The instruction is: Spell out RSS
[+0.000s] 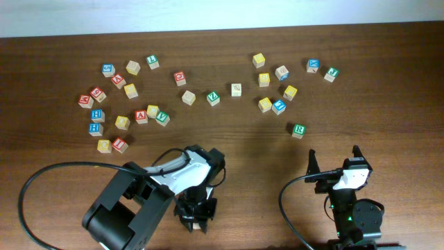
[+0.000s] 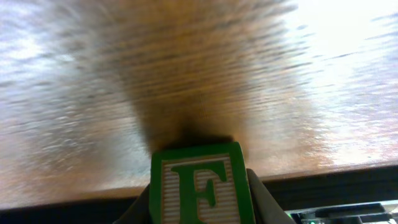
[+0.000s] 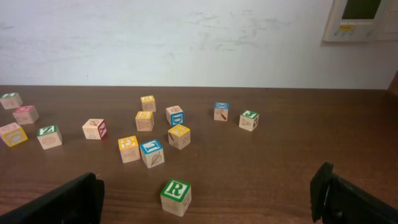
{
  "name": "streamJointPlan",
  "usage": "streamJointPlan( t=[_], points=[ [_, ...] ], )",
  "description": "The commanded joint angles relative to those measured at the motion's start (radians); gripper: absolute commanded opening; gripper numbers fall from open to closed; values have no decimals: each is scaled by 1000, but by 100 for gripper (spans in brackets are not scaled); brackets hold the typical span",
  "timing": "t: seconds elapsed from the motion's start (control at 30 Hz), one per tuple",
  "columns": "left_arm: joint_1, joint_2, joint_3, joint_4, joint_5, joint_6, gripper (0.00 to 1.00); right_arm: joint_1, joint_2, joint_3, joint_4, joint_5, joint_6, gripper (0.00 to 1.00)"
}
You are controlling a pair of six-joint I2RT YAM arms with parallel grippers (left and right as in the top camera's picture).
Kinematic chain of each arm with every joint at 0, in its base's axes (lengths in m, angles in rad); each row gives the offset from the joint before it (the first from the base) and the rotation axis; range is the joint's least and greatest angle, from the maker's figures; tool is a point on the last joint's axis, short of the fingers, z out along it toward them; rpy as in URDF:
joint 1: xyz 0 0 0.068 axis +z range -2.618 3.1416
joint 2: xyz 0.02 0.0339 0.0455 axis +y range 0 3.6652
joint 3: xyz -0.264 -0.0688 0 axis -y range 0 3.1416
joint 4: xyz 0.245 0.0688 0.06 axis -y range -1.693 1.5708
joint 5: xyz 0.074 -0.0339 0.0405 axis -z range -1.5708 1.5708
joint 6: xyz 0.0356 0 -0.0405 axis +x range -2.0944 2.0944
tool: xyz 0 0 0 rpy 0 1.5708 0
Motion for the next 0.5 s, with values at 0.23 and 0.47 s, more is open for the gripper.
streamJointPlan(
  t=[0.23,0.47],
  points=[
    [-2,-6,309,-143,-156,5,23,-7,-8,-9,-2,8,-3,98],
    [-2,-6,363,218,-259,-8,20,-7,-8,-9,-2,8,-3,98]
  ],
)
